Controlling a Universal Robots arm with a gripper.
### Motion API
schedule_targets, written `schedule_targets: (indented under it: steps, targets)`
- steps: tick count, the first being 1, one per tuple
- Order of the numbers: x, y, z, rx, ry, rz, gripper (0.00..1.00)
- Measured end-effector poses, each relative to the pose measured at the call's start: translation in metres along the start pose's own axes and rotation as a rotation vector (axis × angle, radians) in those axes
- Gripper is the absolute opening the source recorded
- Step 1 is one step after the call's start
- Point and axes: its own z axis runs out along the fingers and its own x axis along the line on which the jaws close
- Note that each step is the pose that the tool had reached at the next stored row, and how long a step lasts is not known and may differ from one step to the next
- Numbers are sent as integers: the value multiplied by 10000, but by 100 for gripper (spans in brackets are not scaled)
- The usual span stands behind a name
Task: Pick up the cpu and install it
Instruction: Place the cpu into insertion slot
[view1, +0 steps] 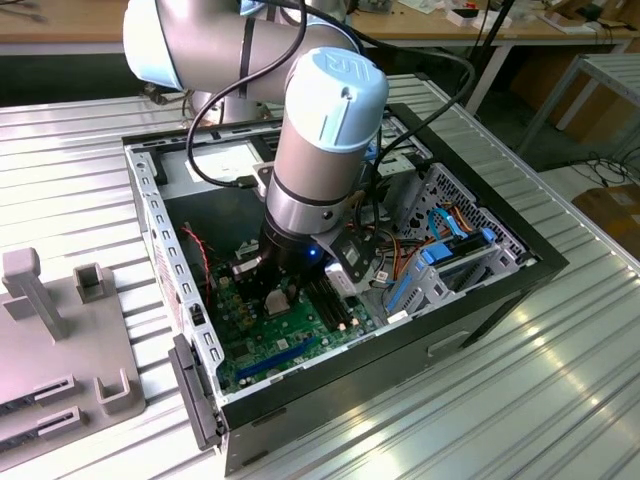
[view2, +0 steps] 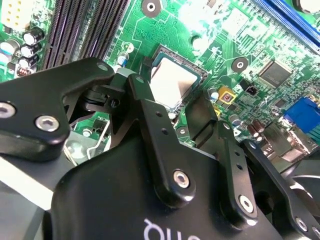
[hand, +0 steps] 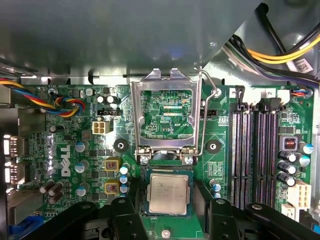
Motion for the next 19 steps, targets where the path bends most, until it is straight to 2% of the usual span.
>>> schedule_targets:
  steps: [8,15,16,17,19]
  targets:
    - [1,15,-18,0,0,18,55]
    - [1,15,-19,38,1,33,55]
    - [1,15,-19,39,1,34,53]
    - [-1,15,-18,40,-8,33,47]
    - [1,15,-19,39,3,36,47]
